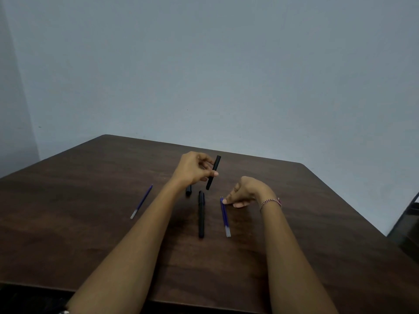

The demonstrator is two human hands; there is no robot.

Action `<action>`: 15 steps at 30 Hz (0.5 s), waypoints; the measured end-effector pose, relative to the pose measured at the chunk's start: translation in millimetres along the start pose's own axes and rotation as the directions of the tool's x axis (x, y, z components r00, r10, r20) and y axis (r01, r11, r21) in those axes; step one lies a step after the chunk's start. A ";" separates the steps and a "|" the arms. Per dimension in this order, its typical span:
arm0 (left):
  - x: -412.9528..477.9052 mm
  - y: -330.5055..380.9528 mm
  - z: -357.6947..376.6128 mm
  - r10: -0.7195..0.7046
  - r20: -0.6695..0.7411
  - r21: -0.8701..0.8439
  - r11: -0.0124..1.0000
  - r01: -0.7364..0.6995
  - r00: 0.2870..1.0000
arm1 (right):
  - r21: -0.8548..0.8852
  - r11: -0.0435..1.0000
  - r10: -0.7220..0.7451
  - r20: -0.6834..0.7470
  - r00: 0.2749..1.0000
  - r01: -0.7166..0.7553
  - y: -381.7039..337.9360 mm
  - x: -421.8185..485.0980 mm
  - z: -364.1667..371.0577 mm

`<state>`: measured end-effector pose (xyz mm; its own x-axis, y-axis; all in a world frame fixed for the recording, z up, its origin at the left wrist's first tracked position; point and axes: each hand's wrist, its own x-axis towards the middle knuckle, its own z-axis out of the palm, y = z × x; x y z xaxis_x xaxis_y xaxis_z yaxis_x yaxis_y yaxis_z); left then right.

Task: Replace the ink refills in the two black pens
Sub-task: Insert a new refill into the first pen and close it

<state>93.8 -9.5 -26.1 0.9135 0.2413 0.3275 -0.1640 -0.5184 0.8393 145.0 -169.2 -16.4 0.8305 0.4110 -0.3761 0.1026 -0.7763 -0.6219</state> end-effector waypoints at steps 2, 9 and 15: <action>0.1 0.1 -0.1 -0.004 0.001 0.001 1.000 0.004 1.000 | -0.022 1.000 0.005 -0.020 1.000 -0.005 -0.1 1.7 1.2; 0.0 0.0 -0.3 -0.011 -0.004 -0.008 1.000 0.011 1.000 | -0.108 0.994 0.024 -0.070 0.997 -0.032 -1.0 2.3 3.4; -0.3 0.5 0.2 0.005 -0.006 0.009 1.000 -0.005 1.000 | -0.199 0.979 0.011 -0.122 0.993 -0.035 -4.9 -2.3 8.1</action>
<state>93.6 -10.0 -25.8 0.9104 0.2438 0.3344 -0.1651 -0.5269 0.8337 138.1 -162.4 -18.1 0.8920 0.3414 -0.2964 0.1802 -0.8697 -0.4596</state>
